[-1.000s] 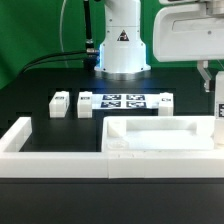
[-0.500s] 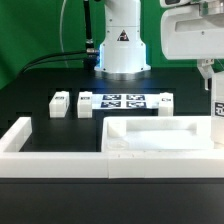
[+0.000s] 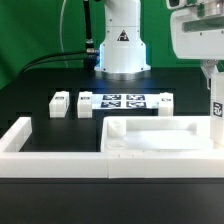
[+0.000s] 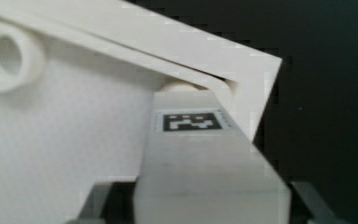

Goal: Assemble desk

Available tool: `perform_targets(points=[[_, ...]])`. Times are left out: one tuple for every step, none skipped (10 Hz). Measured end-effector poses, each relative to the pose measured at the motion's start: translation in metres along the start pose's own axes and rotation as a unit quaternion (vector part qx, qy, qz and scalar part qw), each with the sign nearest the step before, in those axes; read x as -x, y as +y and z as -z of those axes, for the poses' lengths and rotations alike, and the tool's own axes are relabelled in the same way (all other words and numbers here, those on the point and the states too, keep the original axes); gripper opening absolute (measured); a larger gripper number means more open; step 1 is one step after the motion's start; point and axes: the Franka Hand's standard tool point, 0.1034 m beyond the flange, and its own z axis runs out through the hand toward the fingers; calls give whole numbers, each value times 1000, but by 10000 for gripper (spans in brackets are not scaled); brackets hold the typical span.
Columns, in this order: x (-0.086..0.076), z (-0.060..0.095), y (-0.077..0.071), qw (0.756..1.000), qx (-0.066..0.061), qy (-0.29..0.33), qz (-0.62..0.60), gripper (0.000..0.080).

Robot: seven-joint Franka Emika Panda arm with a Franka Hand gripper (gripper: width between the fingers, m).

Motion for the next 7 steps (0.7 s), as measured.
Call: perform_targets(points=[[2,-1,0,997,-2,-13,-75,289],[3,-1,0,989,-4,-24,-143,289],[4,-2,0,979,-4,-32,-203,290],[3,-2,0,978,-4,-32,-207,290],[4,-2,-1,971,-4,-34,-235,290],[4,-2,0,974,-5,-34,-225,371],[4,-2,0,979,-4,-33,-202,371]])
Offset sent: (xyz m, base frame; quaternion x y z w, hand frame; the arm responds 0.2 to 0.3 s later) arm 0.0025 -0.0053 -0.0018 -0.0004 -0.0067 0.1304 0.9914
